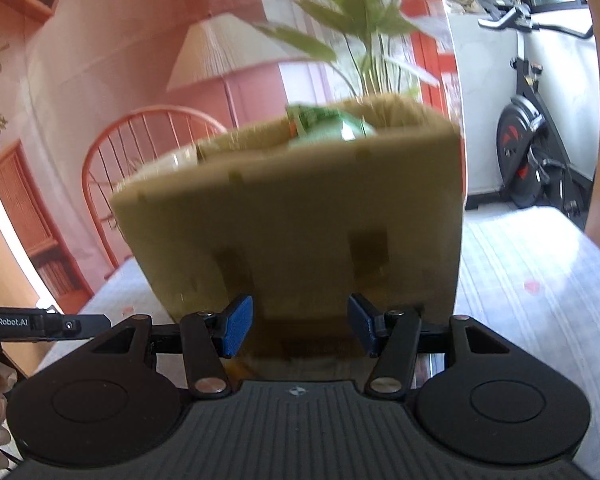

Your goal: Organize snacks

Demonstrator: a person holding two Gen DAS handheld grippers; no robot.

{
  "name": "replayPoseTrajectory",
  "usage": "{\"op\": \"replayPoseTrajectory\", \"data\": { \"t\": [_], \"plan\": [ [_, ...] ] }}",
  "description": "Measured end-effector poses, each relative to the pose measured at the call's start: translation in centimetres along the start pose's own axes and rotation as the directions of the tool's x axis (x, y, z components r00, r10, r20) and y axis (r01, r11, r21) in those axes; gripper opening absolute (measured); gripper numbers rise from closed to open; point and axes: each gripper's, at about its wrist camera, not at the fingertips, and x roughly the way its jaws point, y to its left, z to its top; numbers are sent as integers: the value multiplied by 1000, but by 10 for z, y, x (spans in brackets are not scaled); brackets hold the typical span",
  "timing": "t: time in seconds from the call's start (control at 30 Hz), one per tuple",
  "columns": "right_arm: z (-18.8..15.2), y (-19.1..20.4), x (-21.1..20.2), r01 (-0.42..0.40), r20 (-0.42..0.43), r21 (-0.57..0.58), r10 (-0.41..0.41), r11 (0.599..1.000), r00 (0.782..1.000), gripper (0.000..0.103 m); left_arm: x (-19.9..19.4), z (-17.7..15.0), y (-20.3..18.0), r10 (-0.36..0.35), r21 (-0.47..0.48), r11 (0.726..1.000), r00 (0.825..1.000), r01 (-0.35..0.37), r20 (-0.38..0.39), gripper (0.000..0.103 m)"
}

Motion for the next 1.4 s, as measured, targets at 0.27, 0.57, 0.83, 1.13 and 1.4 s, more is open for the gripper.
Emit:
{"op": "replayPoseTrajectory", "data": {
  "t": [0.27,0.57,0.83,1.13,1.4],
  "plan": [
    [-40,-7,4,12,-84,20,-11,1000,996,57,25,-31,5,16,-49,999,994,-21,-104,58],
    [-60,-10,6,3,-125,45,2,999,992,57,40,-44,-3,82,-36,996,989,-87,-126,58],
    [-67,-13,6,-3,-131,69,12,998,991,57,35,-46,-6,122,-77,988,982,-133,-141,58],
    [-69,-11,8,-12,-138,73,22,997,990,57,51,-51,-6,153,-94,981,973,-171,-175,58],
    [-75,-15,9,3,-156,101,13,995,988,57,57,-54,-8,149,-46,986,977,-157,-150,56]
  ]
}}
